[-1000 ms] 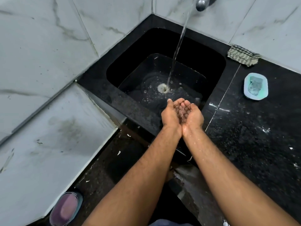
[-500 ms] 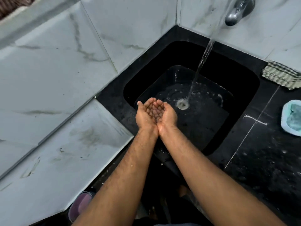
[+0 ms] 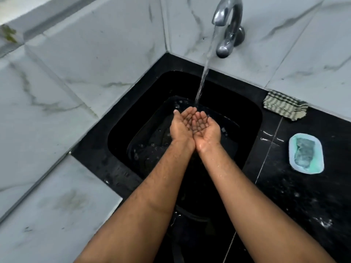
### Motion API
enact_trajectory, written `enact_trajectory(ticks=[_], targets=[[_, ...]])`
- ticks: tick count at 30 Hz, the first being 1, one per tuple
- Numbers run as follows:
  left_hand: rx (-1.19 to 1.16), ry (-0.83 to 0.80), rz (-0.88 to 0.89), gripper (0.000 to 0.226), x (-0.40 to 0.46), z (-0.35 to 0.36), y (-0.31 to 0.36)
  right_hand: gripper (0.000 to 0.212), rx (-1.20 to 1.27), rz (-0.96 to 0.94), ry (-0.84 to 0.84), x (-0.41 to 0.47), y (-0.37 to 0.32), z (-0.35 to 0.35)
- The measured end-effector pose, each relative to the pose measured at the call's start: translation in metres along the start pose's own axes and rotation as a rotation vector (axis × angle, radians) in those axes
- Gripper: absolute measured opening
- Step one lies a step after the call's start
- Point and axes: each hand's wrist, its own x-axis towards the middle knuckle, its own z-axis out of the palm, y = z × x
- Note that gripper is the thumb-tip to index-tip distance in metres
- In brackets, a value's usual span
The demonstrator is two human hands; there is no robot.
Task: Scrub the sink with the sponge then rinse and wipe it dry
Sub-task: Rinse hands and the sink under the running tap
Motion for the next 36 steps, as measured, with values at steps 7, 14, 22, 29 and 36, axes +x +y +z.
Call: enact_trajectory(ticks=[7, 14, 22, 29, 36], targets=[[-0.049, -0.004, -0.136, 0.048, 0.024, 0.044, 0.022, 0.031, 0.151, -0.05, -0.005, 0.021, -0.01, 0.044], [0.031, 0.065, -0.183, 0.041, 0.047, 0.052, 0.035, 0.022, 0.337, 0.038, -0.059, 0.043, 0.0, 0.059], [0.115, -0.054, -0.1, 0.036, 0.05, 0.051, 0.03, 0.01, 0.394, 0.08, -0.157, 0.044, 0.001, 0.059], [0.171, -0.074, -0.017, 0.03, 0.011, 0.045, -0.01, 0.026, 0.102, -0.064, -0.194, 0.01, -0.025, 0.014], [0.138, -0.227, -0.251, 0.042, -0.05, 0.045, -0.099, 0.013, 0.112, -0.214, -0.058, -0.037, -0.081, -0.071]])
